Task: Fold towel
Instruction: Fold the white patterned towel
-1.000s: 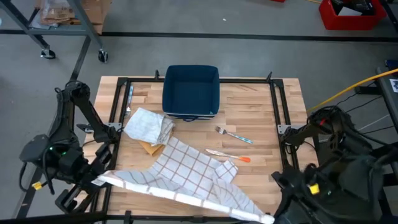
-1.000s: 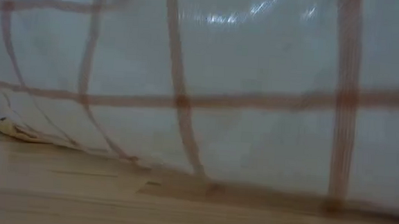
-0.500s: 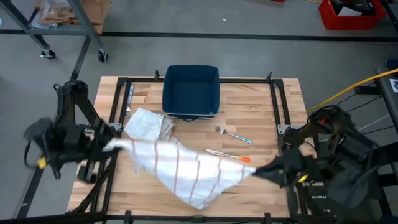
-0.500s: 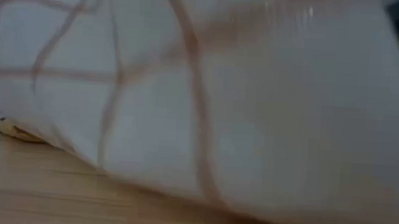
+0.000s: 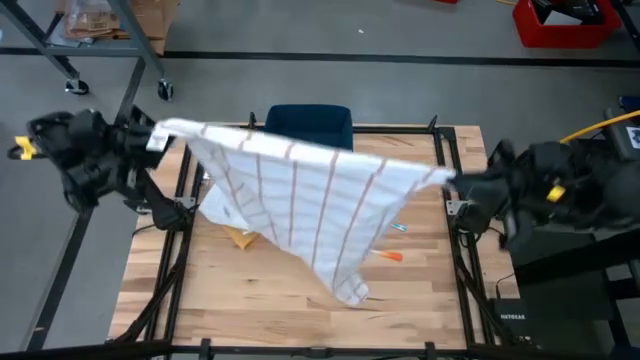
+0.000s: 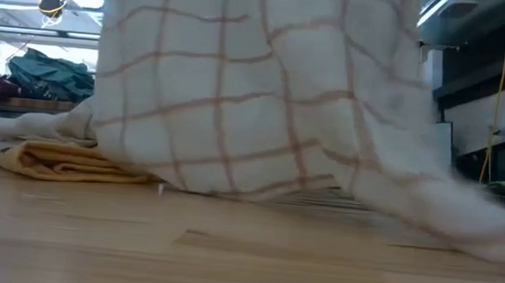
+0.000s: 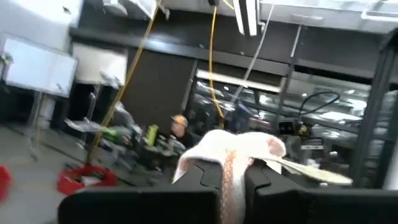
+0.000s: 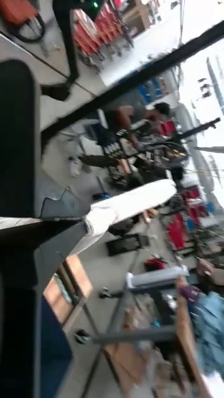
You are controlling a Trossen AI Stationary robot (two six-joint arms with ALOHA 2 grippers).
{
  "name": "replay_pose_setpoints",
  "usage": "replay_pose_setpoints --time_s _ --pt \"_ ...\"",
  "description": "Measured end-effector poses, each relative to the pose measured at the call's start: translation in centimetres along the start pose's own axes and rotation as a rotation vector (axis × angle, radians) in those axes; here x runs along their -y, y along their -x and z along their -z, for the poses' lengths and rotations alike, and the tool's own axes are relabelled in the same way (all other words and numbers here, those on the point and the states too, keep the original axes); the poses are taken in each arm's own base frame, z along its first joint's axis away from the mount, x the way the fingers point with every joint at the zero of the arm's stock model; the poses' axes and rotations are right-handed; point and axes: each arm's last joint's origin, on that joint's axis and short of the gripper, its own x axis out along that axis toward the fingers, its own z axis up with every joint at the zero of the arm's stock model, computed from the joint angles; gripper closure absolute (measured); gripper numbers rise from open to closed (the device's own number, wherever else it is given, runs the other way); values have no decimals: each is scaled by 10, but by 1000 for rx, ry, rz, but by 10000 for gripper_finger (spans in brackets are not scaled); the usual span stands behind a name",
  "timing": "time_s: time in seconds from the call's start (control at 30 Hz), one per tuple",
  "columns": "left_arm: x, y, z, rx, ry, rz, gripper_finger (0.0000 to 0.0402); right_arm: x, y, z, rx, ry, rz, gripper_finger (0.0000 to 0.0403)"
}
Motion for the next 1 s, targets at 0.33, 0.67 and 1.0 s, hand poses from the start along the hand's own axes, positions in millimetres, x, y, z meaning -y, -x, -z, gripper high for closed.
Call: replay_pose_setpoints --time_s 0.33,0.67,1.0 --pt "-2 -22 -39 106 -181 -98 401 32 18 -49 134 91 57 401" --pt "48 -34 -19 -32 -271 46 401 18 16 -49 153 86 -147 401" --pt "140 0 49 -207 -236 248 401 -22 -5 29 -257 49 -327 401"
